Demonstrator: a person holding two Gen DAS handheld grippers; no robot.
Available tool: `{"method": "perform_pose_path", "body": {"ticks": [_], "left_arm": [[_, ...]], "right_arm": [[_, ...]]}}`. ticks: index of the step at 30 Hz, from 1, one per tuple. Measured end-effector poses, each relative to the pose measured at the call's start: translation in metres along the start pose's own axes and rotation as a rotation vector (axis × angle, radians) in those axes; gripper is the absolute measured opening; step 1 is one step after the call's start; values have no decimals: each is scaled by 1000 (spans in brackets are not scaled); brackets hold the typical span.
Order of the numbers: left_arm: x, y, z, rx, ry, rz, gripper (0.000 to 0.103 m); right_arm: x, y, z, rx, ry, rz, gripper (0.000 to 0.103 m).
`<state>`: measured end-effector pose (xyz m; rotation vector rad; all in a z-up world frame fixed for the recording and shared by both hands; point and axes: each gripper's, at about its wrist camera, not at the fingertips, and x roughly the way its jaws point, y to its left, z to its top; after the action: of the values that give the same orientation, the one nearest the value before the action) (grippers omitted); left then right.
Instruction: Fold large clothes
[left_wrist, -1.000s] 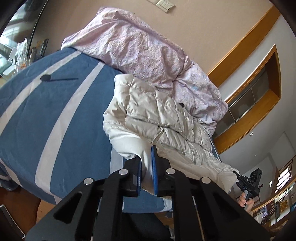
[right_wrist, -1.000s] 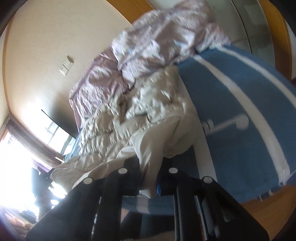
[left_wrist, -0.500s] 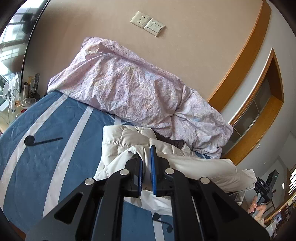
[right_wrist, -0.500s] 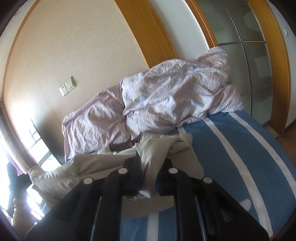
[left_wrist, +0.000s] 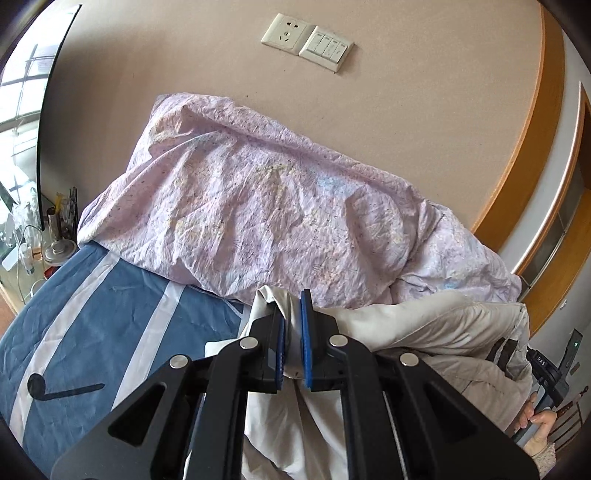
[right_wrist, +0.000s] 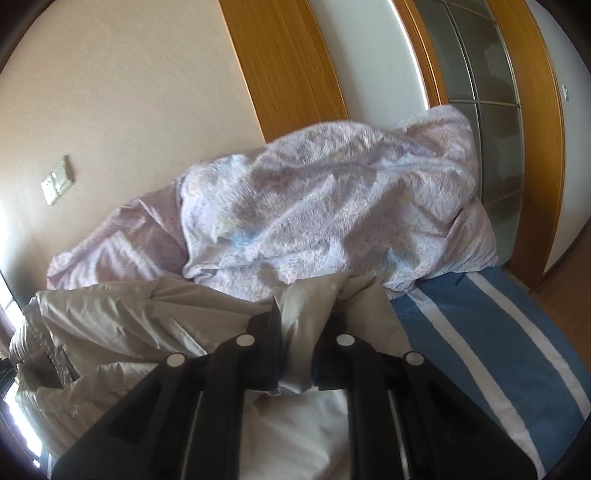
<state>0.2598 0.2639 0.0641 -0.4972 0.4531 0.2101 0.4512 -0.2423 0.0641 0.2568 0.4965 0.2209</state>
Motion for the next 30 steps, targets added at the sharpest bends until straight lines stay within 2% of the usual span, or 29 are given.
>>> {"method": "perform_pose_path", "body": {"ticks": [8,10,11,13,14,16,18,19,20,21,22,24,27,30], "left_arm": [[75,6,-4,16,28,78,6],[90,8,-7,13,35,91,7],[96,9,-8,7,38,96,7],[102,12,-12,-27,40,104,11],[105,14,-13,-47,47,103,16],[109,17,-12,-61,67,99,21],[111,20,-10,-80,92,85,31],[110,21,-9,-93,95,75,35],[108,22,-6,-108,97,58,49],[103,22,-3,-121,81,44,85],[93,21,1,-126,31,56,101],[71,14,6,-93,-73,67,102],[54,-3,6,-18,-64,102,102],[35,-29,-15,93,-68,112,102]], "right_arm": [[84,14,-11,-16,63,-134,14],[99,15,-14,-18,90,-165,17],[106,14,-16,-14,105,-180,21],[116,13,-18,3,126,-185,38],[117,12,-18,11,127,-172,44],[114,11,-16,22,106,-148,68],[104,11,-12,23,53,-127,80],[95,13,-10,13,11,-130,80],[86,16,-8,-4,-20,-132,80],[79,20,-8,-23,-32,-128,80],[72,24,-9,-38,-33,-119,80],[61,33,-16,-72,-14,-72,80],[41,51,-37,-136,20,-7,80],[27,67,-60,-191,65,46,79]]}}
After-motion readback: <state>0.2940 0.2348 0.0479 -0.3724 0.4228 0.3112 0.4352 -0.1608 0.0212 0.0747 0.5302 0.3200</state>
